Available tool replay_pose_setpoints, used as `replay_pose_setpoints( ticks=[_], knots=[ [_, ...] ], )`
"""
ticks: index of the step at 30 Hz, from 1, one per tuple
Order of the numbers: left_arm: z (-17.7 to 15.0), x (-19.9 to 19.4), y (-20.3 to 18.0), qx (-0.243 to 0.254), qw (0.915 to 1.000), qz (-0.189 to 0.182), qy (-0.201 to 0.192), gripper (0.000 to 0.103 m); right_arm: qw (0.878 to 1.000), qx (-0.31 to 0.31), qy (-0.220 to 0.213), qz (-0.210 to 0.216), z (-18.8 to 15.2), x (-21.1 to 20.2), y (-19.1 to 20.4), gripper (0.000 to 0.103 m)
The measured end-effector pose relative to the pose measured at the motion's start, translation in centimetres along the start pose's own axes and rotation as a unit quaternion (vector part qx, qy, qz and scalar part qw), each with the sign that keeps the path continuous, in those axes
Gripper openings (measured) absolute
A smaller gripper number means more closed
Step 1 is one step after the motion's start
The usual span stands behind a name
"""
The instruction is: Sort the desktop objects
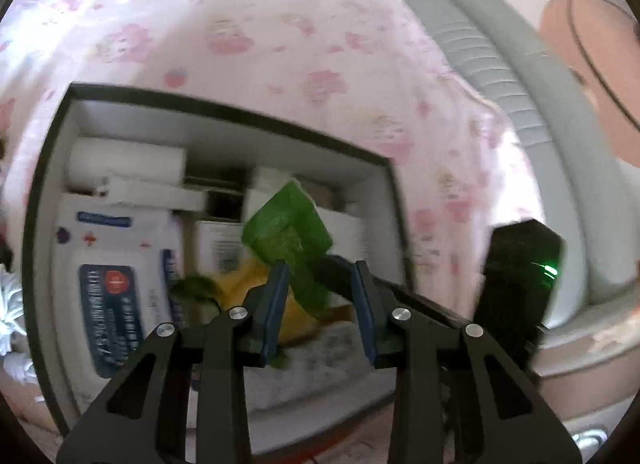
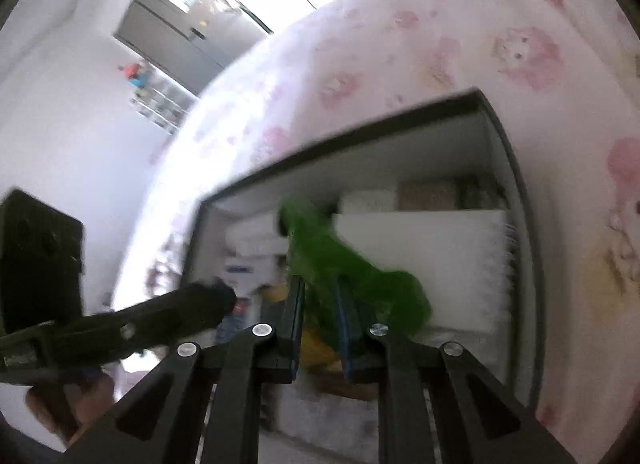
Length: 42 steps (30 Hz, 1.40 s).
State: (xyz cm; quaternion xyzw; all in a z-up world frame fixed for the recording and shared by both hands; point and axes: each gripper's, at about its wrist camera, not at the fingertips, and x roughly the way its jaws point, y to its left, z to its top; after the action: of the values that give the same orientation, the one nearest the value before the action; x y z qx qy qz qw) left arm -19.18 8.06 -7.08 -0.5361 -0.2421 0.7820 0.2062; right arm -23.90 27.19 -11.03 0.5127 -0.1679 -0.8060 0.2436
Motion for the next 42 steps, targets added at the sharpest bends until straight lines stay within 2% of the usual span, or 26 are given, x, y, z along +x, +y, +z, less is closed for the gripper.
replay_pose_setpoints(
  ticks=[2,4,8,12,18,21,24,28,30,33,35,37,39,42],
  knots=[
    [-0.1,-0.2,1.0,-0.019,0.9998,-0.007,-0.006,0.031,1.0,-0.001,-0.001,-0.027,-0.4,-0.3,-0.2,0.014],
    [-0.1,-0.8,1.6,-0.021,0.9996,0.006,-0.018,0.033,0.999,-0.004,0.01,-0.052,-0.8,-0.8,-0.3,0.014],
    [-0.4,-0.7,2.0,-0.003,0.9998,0.019,-0.005,0.033,0.997,-0.029,0.068,-0.027,-2.0,0.5,0.3,0.017],
    [-1.1,0.2,2.4,0.012,0.9996,0.024,0.006,0.033,0.993,-0.048,0.102,-0.036,-2.6,3.5,1.4,0.019],
    [-1.0,1.2,3.6,-0.007,0.9997,0.025,0.001,0.032,0.995,-0.027,0.092,0.011,-2.2,4.6,1.0,0.02],
    [-1.1,0.9,3.8,-0.011,0.9999,0.008,0.004,0.033,0.996,-0.02,0.083,0.034,-2.3,4.1,1.6,0.021],
    [-1.2,0.2,4.5,-0.026,0.9996,-0.005,0.001,0.033,0.997,-0.022,0.07,0.037,-1.9,4.1,2.2,0.021],
    [-0.9,-0.7,4.9,-0.028,0.9994,0.008,-0.019,0.045,0.997,-0.016,0.064,0.033,-1.7,4.1,2.4,0.021],
    [-0.5,-0.5,5.4,-0.038,0.999,0.019,-0.014,0.045,0.997,-0.015,0.064,0.032,-1.7,4.1,2.3,0.021],
    [0.0,0.1,5.8,-0.05,0.9987,0.007,-0.007,0.045,0.998,-0.024,0.056,0.034,-1.6,3.6,2.4,0.021],
    [-0.1,0.1,5.4,-0.041,0.9991,-0.005,-0.012,0.045,0.998,-0.023,0.049,0.038,-1.6,3.4,2.4,0.019],
    [-0.4,0.2,5.1,-0.035,0.9993,0.008,-0.013,0.045,0.998,-0.025,0.046,0.039,-1.5,3.3,2.5,0.018],
    [-0.6,0.6,5.3,-0.044,0.999,-0.007,-0.001,0.046,0.998,-0.024,0.042,0.043,-1.4,3.3,2.6,0.017],
    [-0.9,0.4,5.6,-0.056,0.9982,-0.019,-0.004,0.046,0.998,-0.03,0.035,0.048,-1.4,3.0,2.9,0.015]
  ],
)
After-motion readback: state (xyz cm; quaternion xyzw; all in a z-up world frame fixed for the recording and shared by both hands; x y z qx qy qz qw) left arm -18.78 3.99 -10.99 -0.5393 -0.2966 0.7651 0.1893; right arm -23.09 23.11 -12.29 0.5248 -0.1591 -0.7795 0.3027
